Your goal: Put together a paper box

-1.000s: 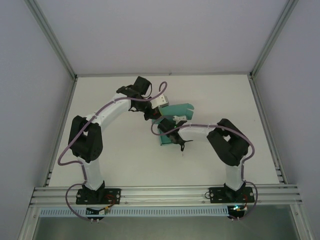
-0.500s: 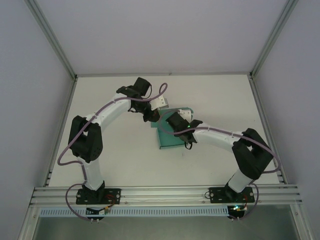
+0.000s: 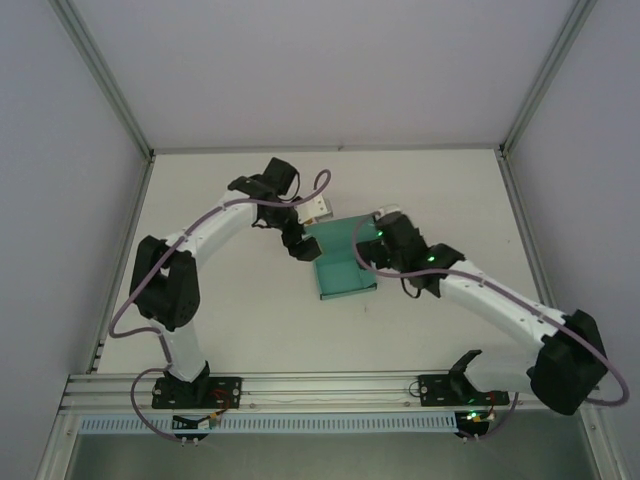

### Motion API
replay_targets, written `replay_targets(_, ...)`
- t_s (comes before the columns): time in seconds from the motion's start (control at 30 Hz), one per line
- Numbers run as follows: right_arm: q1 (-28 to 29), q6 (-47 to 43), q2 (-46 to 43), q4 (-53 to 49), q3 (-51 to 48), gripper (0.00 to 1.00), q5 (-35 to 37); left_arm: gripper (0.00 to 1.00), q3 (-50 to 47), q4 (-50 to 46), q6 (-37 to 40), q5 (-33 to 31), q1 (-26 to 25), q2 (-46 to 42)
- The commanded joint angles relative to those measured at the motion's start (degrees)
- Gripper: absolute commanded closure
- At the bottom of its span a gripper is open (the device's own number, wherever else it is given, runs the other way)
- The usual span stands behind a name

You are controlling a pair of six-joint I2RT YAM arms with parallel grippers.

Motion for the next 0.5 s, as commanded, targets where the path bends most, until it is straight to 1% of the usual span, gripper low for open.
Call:
replay_targets(0.0,-6.1,-15.0,-0.8,1.2,3.6,0.00,-13.9,0.00,-3.5,1.5,-3.7,-2.9,0.8,-4.7)
replay_targets(0.03,-8.1,-15.6,-0.2,0.7,4.6,0.00,-15.9,0.00,-4.6,2.6,-6.1,-4.3,0.8,-5.3)
replay_targets(0.13,-9.8,-12.6,2.3,-2.8,6.9,0.00,-15.3,0.00,-10.9,9.8,-17.0,-9.1,0.8,-8.8)
replay_targets(0.2,-9.8,-7.0,3.4,-5.8,6.3,0.01,-15.5,0.00,-17.9,17.8,-25.6,-12.0,0.8,-13.0)
replay_targets(0.27,-9.6,-2.3,4.0,-8.0,4.2,0.06,-17.8,0.00,-25.2,24.4,-32.8,-14.4,0.8,-17.6)
replay_targets(0.33,-8.5,2.2,5.1,-7.5,1.0,0.11,-19.3,0.00,-31.7,30.5,-38.8,-15.8,0.8,-23.0)
replay_targets(0.4,-6.5,4.7,7.1,-4.5,-2.3,0.12,-20.4,0.00,-36.7,36.5,-44.3,-18.5,0.8,-27.4)
replay_targets(0.47,-5.2,6.6,10.9,-0.9,-3.7,0.14,-20.4,0.00,-38.6,38.5,-48.3,-21.4,0.8,-29.3)
